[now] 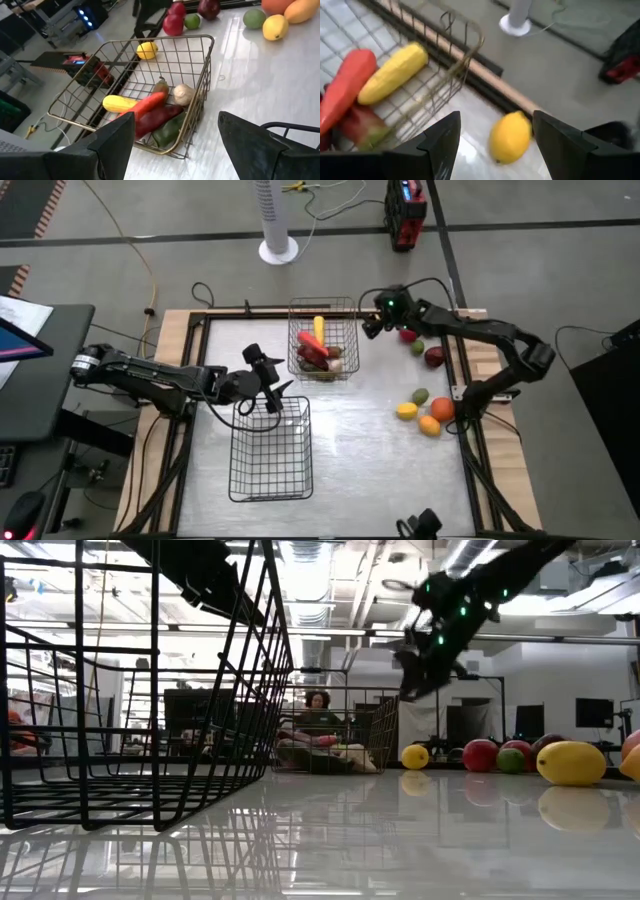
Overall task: Sort produce into baskets
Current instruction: Put the top lemon into the black wire basket, then put the left tomato into the black wire basket
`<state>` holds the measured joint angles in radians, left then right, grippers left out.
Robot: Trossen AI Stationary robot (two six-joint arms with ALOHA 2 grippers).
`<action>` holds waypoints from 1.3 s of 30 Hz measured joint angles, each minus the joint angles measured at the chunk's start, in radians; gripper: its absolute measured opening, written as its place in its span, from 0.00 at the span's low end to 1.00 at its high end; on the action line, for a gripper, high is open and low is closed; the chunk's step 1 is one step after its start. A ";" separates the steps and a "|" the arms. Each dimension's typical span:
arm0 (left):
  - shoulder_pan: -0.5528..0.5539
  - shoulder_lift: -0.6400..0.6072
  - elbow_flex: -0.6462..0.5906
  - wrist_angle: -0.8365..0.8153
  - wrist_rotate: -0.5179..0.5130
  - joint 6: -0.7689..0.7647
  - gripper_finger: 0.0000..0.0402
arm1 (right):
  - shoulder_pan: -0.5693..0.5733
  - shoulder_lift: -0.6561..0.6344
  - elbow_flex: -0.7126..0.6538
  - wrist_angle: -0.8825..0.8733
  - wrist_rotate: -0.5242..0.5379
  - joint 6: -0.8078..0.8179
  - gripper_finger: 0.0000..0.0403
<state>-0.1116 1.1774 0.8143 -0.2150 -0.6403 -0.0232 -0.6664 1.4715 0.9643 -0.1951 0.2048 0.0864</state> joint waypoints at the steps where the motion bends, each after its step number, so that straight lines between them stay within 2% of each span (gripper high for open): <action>1: 0.000 0.000 0.000 0.000 0.000 0.004 0.68 | -0.015 0.018 -0.009 0.015 -0.023 0.000 0.69; 12: 0.000 0.000 0.001 -0.020 -0.003 0.014 0.68 | -0.119 0.259 -0.019 0.109 -0.092 -0.005 0.69; 17: 0.000 0.000 0.001 -0.045 -0.003 0.012 0.68 | -0.129 0.312 -0.018 0.125 -0.178 -0.016 0.69; 21: 0.000 0.000 0.001 -0.046 -0.003 0.010 0.68 | -0.128 0.331 -0.018 0.122 -0.184 -0.032 0.69; 28: 0.000 0.000 0.001 -0.049 -0.003 -0.007 0.68 | -0.101 0.299 -0.018 0.089 -0.180 -0.062 0.63; 36: 0.000 0.000 0.002 -0.067 -0.002 -0.023 0.68 | -0.041 0.107 -0.018 -0.137 -0.170 -0.087 0.40; 39: 0.000 0.000 0.002 -0.066 -0.002 -0.025 0.68 | -0.018 0.045 -0.018 -0.174 -0.167 -0.100 0.34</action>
<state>-0.1116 1.1774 0.8158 -0.2813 -0.6426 -0.0486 -0.6847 1.5168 0.9459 -0.3687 0.0375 -0.0138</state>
